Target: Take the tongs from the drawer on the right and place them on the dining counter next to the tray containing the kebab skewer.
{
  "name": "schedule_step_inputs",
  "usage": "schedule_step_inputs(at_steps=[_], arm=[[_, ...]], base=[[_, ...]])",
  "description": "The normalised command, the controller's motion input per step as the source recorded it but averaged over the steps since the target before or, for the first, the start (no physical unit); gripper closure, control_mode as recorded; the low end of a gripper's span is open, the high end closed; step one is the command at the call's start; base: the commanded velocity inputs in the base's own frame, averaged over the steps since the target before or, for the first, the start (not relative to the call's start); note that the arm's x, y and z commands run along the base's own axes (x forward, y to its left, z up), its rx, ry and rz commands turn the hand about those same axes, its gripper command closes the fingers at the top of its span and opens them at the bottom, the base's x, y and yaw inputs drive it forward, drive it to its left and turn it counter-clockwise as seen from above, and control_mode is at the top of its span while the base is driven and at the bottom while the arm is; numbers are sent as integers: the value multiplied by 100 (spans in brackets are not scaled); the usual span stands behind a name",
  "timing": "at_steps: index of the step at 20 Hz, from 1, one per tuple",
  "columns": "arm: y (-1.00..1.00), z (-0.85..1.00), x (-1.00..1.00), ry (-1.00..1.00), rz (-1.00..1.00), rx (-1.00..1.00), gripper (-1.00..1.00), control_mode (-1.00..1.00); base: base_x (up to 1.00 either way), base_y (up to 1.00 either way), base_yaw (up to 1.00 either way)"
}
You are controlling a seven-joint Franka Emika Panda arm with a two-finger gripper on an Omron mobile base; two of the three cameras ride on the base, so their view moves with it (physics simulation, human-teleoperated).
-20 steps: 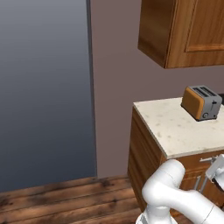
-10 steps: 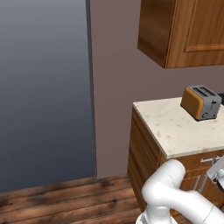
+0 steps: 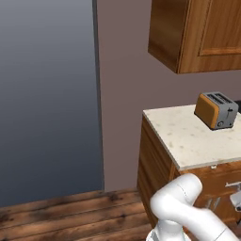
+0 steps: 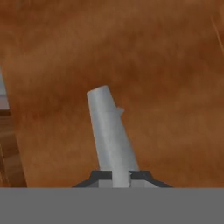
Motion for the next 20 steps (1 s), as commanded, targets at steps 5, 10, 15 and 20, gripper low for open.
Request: schedule_step_inputs(at_steps=[5, 10, 15, 20], arm=[[-2, 0, -89, -4, 0, 0, 100, -100], [-3, 0, -43, 0, 0, 0, 100, -100], [-1, 0, -10, 0, 0, 0, 100, -100], [0, 0, -1, 0, 0, 0, 100, -100]], base=[[0, 0, 0], [0, 0, 0], [0, 0, 0], [0, 0, 0]])
